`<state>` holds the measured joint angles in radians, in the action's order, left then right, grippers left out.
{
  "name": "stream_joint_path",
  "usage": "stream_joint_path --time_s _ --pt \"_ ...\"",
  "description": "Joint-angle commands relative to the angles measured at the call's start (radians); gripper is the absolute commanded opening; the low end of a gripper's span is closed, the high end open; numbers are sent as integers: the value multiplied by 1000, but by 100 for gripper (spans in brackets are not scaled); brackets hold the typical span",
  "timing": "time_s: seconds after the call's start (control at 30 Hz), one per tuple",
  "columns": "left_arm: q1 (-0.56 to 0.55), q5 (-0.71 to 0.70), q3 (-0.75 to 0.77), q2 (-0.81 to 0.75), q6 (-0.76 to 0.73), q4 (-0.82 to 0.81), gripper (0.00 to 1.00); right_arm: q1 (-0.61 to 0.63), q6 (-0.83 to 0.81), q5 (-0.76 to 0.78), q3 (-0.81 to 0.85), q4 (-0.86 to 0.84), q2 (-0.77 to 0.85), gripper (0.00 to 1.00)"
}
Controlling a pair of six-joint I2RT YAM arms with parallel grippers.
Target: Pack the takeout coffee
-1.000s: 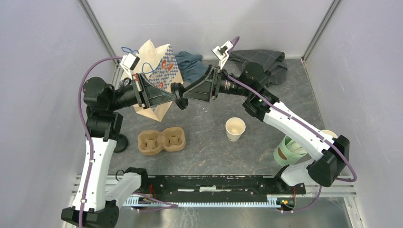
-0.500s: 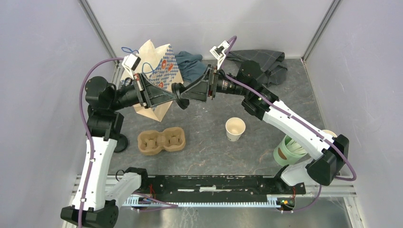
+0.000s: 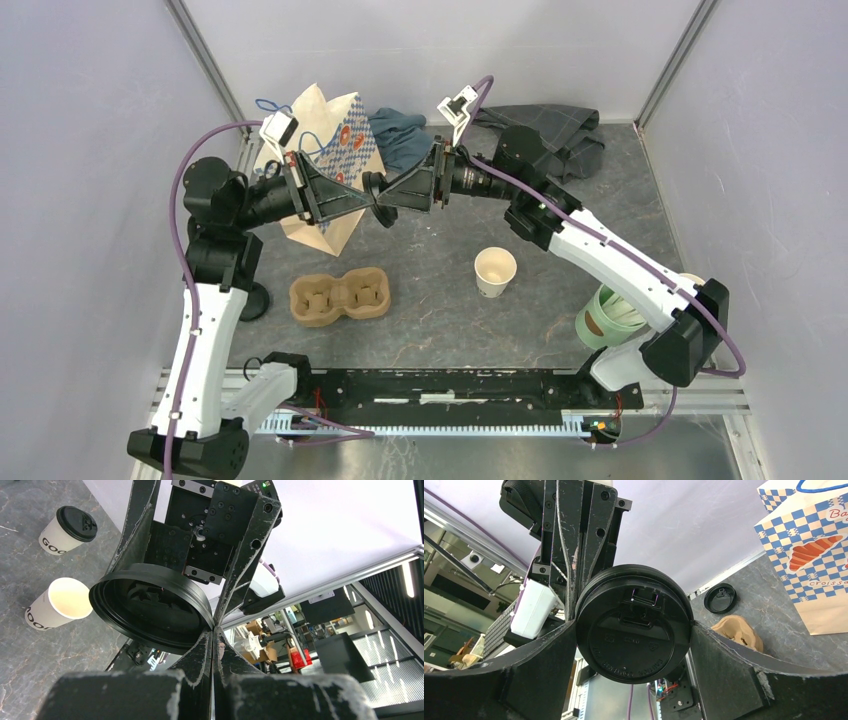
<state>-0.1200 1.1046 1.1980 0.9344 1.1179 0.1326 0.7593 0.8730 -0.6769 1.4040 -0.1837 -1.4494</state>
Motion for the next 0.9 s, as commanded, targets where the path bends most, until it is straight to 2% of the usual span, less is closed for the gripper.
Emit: stream_joint_path --time_s 0.0,0.33,0.37,0.47,0.6,0.7,0.8,0.87 --pt "-7 5 17 -5 -20 -8 2 10 0 10 40 -23 0 85" --pt "-8 -15 15 4 -38 36 4 10 7 19 24 -26 11 78" --pt "-7 -14 17 5 -49 50 9 9 6 21 19 -22 16 78" --pt "-7 -39 17 -8 -79 74 40 0 6 39 -12 -14 39 78" --pt "-7 -88 26 -29 -160 169 66 -56 -58 48 -89 79 105 78" --pt "-7 -157 41 -39 -256 313 78 -105 -291 125 -125 376 176 78" --pt "-7 -243 54 -38 -354 469 91 -112 -597 362 -120 742 212 79" --pt "-7 -296 53 -31 -413 571 94 -110 -725 535 -140 904 220 79"
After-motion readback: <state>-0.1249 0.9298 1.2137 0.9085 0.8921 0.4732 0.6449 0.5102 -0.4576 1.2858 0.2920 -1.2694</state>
